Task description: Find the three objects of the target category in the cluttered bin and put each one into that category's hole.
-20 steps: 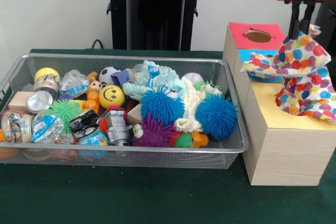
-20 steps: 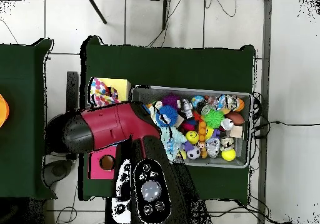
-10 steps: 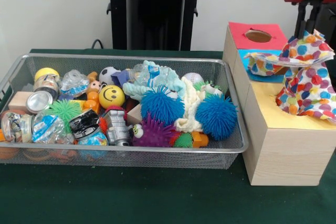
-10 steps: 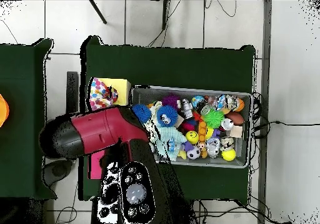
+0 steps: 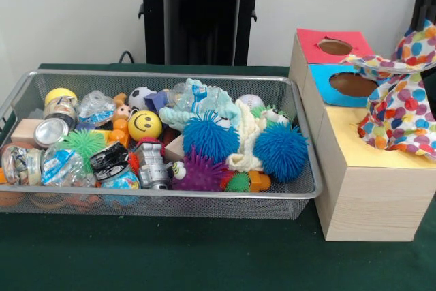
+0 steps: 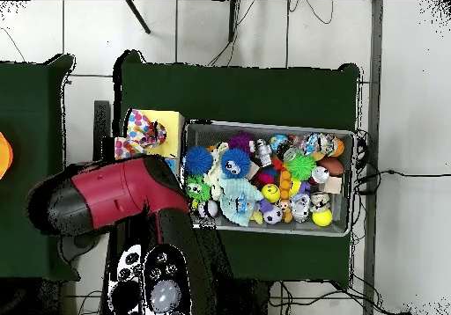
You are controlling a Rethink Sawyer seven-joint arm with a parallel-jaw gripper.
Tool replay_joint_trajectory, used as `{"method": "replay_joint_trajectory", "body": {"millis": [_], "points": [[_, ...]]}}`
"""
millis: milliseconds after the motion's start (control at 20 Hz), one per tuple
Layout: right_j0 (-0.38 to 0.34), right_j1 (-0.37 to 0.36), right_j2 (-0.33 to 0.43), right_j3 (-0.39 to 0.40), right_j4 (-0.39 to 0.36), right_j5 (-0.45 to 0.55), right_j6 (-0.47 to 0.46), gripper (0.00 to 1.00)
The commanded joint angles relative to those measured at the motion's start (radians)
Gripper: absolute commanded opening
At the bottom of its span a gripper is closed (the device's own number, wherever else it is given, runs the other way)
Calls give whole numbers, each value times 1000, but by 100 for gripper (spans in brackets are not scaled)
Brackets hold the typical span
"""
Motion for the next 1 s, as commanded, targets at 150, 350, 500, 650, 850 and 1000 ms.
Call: {"method": "replay_joint_trajectory", "body": {"millis": [150,350,500,650,850,1000], "points": [[-25,105,-34,-11,2,58,110,0],[-46,164,-41,-38,-27,2,84,0],[-61,198,-39,-61,-37,-13,61,0],[-62,223,-44,-76,-44,-29,63,0],[-66,266,-49,-102,-57,-63,61,0],[-48,278,-70,-122,-60,-57,79,0]]}}
